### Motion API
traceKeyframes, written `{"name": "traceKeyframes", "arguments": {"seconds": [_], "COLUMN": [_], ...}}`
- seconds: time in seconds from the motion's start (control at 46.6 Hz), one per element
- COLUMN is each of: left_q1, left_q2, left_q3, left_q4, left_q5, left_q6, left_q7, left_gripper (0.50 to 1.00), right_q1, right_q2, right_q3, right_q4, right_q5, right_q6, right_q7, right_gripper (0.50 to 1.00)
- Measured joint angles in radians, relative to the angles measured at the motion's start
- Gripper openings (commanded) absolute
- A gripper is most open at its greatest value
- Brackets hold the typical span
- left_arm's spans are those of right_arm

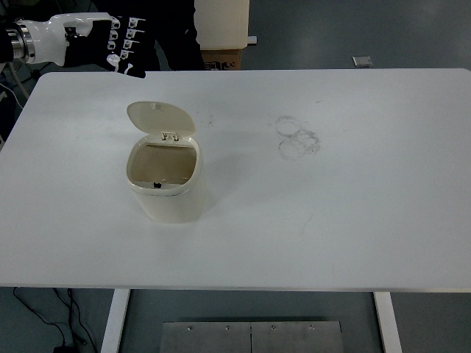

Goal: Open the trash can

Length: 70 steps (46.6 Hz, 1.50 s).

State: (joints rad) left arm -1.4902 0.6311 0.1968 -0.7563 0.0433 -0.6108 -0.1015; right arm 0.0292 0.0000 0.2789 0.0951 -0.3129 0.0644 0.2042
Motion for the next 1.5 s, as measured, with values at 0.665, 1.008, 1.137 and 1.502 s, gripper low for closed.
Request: {"name": "traceKeyframes", "arguments": {"seconds": [0.665,1.008,1.137,1.502], "left_q1": [0.359,0.494,0.543,0.621], "left_q2": [-0.096,-0.131,-0.146,-0.200], "left_q3": [-0.388,-0.577,-0.634,-0.810], "left_q4": [0.402,0.455,0.474,0.552], "left_q5": [-0.154,-0.255,-0.298,-0.365], "left_q6": [0.034,0.065,0.067,0.067], "left_q7": [-0.003,-0.004,-0.005,-0.004], "left_gripper": [1.000,1.000,1.000,1.000], "right_q1": [0.000,0.000,0.000,0.000], "right_q2": [0.000,0.000,0.000,0.000], "right_q3": [0.000,0.000,0.000,0.000], "right_q4": [0.000,0.000,0.000,0.000], "right_q5": [0.000,0.000,0.000,0.000], "right_q6": [0.000,0.000,0.000,0.000], "right_q7": [0.000,0.000,0.000,0.000], "right_gripper": [0.991,0.991,0.991,0.991]}}
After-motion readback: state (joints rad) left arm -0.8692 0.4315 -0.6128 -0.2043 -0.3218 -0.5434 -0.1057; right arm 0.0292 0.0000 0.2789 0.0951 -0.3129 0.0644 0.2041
